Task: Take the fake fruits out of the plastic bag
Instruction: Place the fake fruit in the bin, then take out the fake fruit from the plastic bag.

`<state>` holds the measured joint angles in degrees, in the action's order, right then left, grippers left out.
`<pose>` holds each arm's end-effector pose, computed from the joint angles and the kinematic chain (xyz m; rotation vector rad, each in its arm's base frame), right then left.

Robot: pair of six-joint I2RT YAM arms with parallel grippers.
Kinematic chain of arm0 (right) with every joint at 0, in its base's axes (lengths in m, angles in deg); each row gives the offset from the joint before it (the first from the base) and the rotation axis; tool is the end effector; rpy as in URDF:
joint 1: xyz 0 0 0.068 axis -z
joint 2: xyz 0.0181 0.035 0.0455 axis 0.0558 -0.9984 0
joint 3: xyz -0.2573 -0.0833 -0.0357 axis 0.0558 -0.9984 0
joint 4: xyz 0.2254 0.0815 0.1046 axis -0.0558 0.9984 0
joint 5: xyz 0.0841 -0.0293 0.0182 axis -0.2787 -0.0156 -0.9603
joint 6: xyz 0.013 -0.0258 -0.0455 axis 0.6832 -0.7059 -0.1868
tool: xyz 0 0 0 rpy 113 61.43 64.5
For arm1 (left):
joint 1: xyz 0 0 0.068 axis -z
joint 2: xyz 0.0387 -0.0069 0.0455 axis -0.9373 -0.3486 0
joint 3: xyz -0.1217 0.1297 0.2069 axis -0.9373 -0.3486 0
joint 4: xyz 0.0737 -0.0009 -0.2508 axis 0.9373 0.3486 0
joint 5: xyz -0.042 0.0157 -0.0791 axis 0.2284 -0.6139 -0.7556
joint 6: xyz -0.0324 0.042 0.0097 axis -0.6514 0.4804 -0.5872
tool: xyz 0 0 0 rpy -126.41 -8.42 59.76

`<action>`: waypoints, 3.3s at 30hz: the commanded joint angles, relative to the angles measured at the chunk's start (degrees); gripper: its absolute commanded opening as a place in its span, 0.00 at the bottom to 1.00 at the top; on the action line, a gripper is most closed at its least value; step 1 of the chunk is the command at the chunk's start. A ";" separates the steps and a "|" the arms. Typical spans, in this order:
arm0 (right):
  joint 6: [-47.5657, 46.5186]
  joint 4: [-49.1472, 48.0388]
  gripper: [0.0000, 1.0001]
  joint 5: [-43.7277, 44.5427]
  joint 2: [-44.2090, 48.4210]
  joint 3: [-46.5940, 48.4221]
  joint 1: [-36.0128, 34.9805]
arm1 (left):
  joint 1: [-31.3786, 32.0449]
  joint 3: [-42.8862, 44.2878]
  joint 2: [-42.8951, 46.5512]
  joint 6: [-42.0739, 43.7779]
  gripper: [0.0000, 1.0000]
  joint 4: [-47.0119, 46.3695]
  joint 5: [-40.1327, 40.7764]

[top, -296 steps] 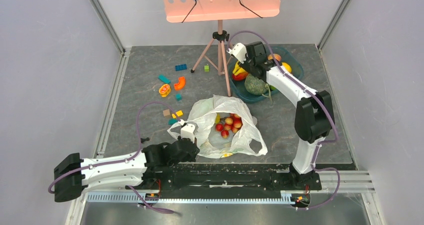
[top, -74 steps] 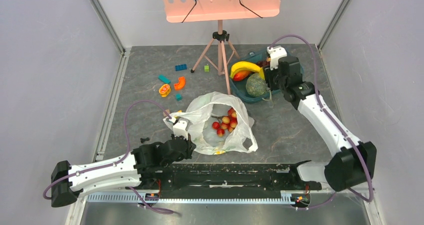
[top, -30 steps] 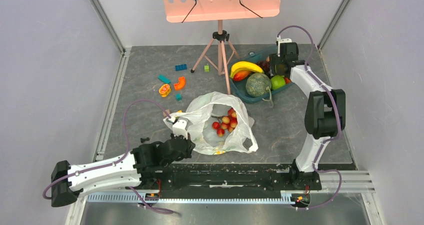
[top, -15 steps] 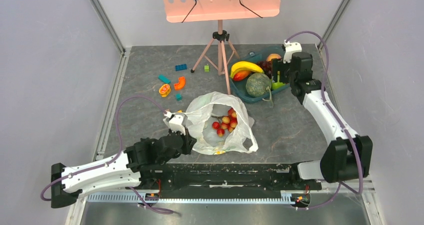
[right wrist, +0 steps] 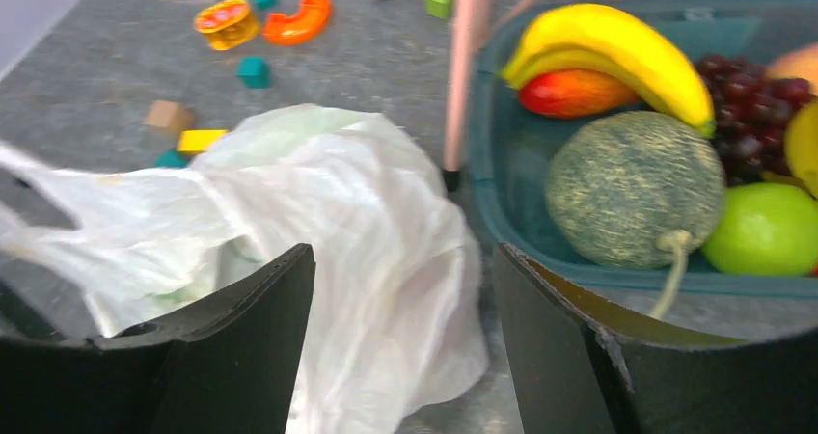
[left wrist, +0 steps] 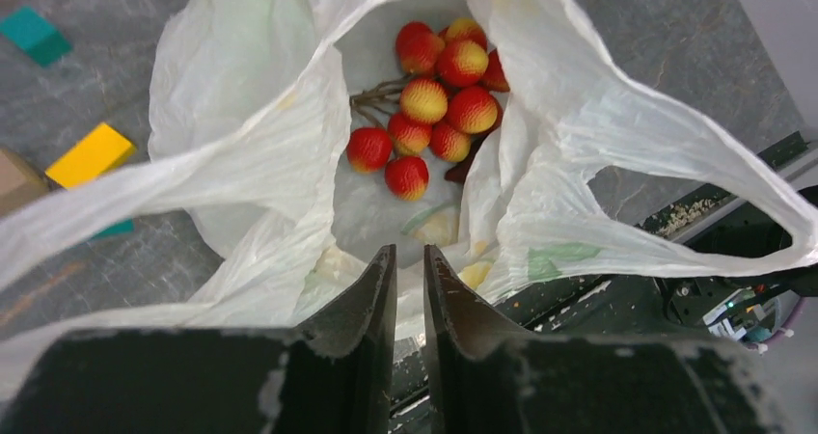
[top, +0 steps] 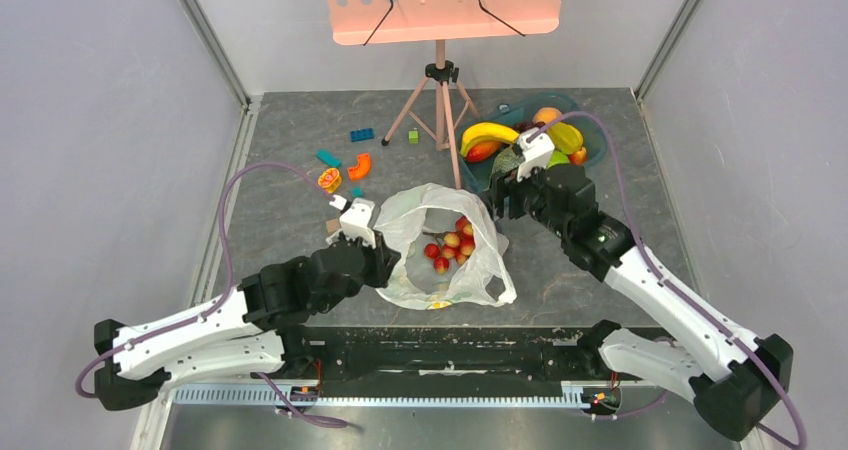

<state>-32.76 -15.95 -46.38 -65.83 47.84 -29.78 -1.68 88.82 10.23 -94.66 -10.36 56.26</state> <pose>0.1978 0.1271 0.3318 -0.4265 1.8648 0.4368 0.0752 -0.1383 0.3018 0.2545 2.0510 -0.5992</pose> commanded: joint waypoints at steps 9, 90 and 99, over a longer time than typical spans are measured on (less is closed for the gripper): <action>-9.15 4.54 0.59 -6.83 2.27 1.12 -23.28 | -9.19 3.84 -7.40 6.81 0.20 -5.52 -7.83; -22.70 15.68 0.22 -1.43 -54.05 25.40 -15.02 | -19.53 -18.54 -10.06 0.94 0.12 -22.91 -18.02; -23.62 13.25 0.00 -5.58 -47.12 23.33 -15.23 | -19.67 -18.20 -10.23 0.92 0.12 -22.93 -18.33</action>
<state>-55.84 -0.85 -48.87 -118.46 72.15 -44.88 -21.04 70.46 -0.85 -93.72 -32.41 38.11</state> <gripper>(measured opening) 0.031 0.118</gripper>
